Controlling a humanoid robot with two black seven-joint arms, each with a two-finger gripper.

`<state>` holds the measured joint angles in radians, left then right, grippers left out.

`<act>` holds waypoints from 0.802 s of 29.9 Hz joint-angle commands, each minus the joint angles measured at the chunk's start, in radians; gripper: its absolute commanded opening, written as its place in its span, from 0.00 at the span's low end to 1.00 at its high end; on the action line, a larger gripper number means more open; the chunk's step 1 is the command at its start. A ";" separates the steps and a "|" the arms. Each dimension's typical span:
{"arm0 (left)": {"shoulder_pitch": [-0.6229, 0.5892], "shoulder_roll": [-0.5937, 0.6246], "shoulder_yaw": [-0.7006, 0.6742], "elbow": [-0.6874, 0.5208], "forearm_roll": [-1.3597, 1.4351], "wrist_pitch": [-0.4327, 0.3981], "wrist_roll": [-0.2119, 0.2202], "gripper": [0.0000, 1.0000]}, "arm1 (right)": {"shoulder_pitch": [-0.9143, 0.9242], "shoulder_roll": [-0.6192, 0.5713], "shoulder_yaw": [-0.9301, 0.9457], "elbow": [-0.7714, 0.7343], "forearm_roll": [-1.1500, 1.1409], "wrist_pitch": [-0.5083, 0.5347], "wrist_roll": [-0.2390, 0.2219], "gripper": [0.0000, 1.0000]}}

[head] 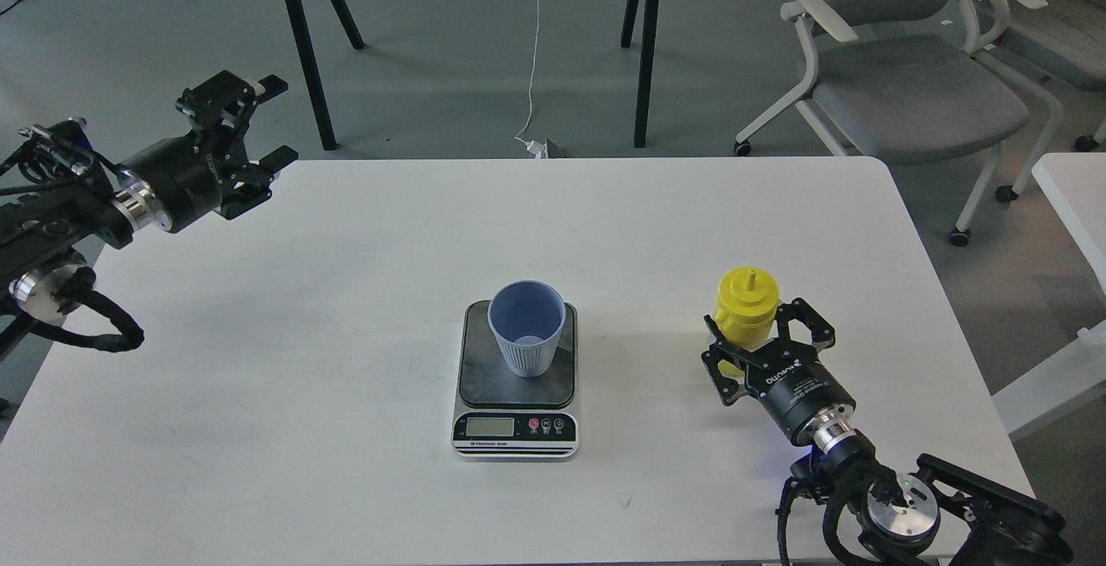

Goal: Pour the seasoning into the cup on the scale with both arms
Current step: 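Lift the yellow bottle with the right gripper and invert it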

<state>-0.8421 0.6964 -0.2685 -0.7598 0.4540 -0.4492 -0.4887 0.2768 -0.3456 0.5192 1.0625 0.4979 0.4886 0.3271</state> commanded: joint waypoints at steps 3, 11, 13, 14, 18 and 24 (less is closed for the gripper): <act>0.000 0.002 0.000 -0.001 0.000 0.000 0.000 1.00 | 0.073 -0.018 0.041 0.010 0.007 0.000 0.000 0.07; 0.006 0.003 0.000 -0.003 -0.001 0.000 0.000 1.00 | 0.436 -0.179 0.038 0.008 -0.117 0.000 -0.014 0.08; 0.012 0.000 -0.001 -0.004 -0.001 0.000 0.000 1.00 | 0.539 -0.170 0.019 -0.028 -0.214 0.000 -0.034 0.08; 0.012 -0.001 -0.001 -0.006 -0.001 0.000 0.000 1.00 | 0.580 -0.165 0.012 -0.038 -0.266 0.000 -0.052 0.08; 0.012 -0.014 -0.003 -0.006 -0.001 0.000 0.000 1.00 | 0.692 -0.102 -0.030 -0.036 -0.491 -0.132 -0.088 0.08; 0.012 -0.020 -0.015 -0.006 -0.001 0.000 0.000 1.00 | 0.890 -0.013 -0.316 -0.029 -0.803 -0.344 -0.091 0.08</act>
<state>-0.8300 0.6804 -0.2766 -0.7659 0.4524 -0.4490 -0.4887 1.0716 -0.3972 0.3562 1.0296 -0.1802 0.2334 0.2366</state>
